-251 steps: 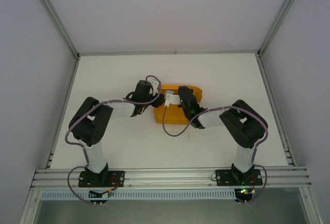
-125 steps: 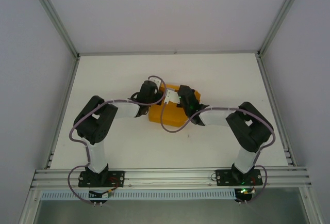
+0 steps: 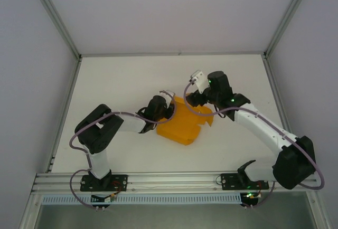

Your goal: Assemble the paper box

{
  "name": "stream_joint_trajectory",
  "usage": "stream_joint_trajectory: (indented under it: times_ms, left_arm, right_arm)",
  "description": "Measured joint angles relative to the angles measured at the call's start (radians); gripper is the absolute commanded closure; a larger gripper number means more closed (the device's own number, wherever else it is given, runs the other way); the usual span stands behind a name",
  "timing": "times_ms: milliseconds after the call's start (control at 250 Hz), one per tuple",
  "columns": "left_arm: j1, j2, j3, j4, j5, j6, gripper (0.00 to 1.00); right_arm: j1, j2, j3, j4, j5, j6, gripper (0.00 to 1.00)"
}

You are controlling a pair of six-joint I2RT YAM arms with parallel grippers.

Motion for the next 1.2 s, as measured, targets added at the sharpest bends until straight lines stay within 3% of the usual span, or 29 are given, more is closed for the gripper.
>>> stream_joint_trajectory:
  times_ms: [232,383,463,707,759,870,1090,1198]
  left_arm:
    - [-0.009,0.002,-0.054,0.098,0.006,0.004,0.97]
    - [-0.013,0.008,-0.064,0.127,-0.001,0.014,0.87]
    - [-0.014,0.008,-0.072,0.134,-0.015,0.018,0.8]
    - [-0.015,0.008,-0.077,0.117,-0.047,0.018,0.77]
    - [-0.015,0.008,-0.077,0.113,-0.052,0.018,0.8]
    - [-0.02,0.009,-0.071,0.102,-0.085,0.015,1.0]
    - [-0.033,0.045,-0.001,0.045,-0.19,0.01,1.0]
    - [-0.054,0.064,0.035,0.018,-0.274,-0.006,1.0]
  right_arm:
    - [-0.002,0.189,0.075,-0.082,-0.047,0.084,0.26]
    - [-0.002,0.274,0.075,-0.097,-0.072,0.084,0.3]
    - [-0.004,0.298,0.076,-0.095,-0.073,0.085,0.31]
    - [-0.004,0.31,0.063,-0.056,-0.073,0.093,0.33]
    - [-0.004,0.31,0.059,-0.051,-0.073,0.098,0.34]
    - [-0.003,0.309,0.058,-0.041,-0.074,0.106,0.33]
    - [-0.002,0.309,0.058,-0.025,-0.045,0.138,0.33]
    - [-0.002,0.308,0.058,-0.02,-0.014,0.196,0.27]
